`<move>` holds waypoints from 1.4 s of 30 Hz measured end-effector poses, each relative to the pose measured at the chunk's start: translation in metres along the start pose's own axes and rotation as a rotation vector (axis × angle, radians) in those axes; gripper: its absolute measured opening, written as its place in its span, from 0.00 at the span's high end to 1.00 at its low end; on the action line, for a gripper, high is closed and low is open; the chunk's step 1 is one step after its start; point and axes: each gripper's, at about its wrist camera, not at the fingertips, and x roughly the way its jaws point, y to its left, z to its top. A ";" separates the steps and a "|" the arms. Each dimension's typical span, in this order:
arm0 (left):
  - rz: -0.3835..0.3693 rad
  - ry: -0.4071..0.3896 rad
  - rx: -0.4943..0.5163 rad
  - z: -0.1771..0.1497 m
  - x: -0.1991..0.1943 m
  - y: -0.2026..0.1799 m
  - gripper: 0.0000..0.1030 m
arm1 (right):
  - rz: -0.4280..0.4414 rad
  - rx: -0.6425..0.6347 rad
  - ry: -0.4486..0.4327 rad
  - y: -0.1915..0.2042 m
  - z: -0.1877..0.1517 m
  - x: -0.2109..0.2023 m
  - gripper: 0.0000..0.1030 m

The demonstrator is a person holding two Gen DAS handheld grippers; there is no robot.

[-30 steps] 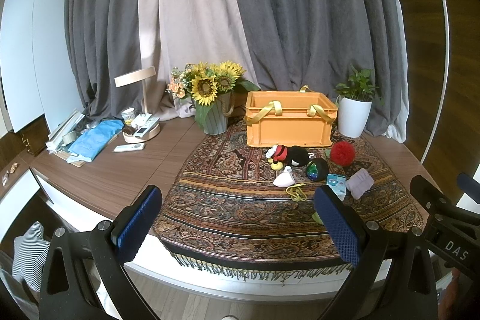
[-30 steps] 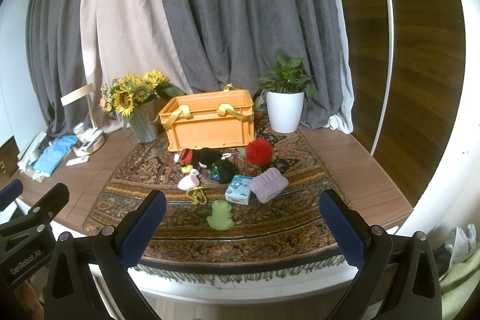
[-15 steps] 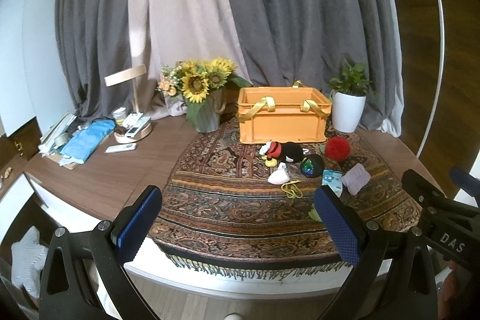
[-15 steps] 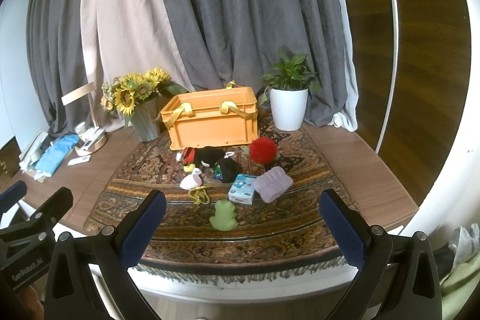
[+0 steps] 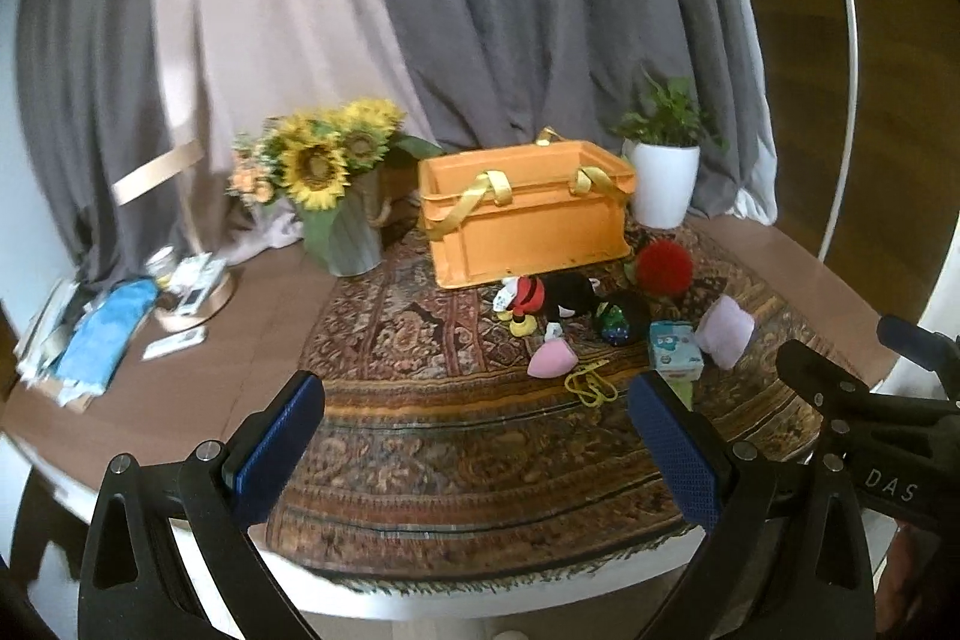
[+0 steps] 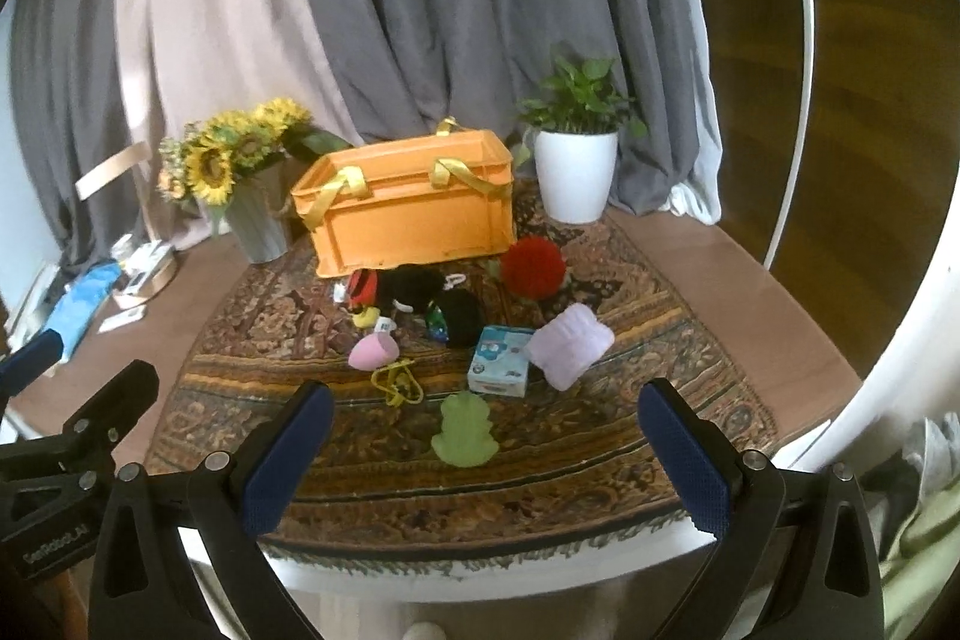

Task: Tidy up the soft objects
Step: 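Lower the left tool onto the pink sponge while the right tool approaches the green frog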

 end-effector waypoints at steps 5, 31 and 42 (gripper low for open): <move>-0.089 0.031 0.054 0.011 0.046 0.016 0.00 | -0.046 0.056 0.039 0.015 -0.002 0.028 0.01; -0.398 0.140 0.377 -0.008 0.215 -0.004 0.21 | -0.294 0.157 0.237 0.045 -0.047 0.155 0.25; -0.498 0.179 0.397 -0.007 0.246 -0.023 0.36 | -0.299 0.183 0.249 0.038 -0.047 0.174 0.37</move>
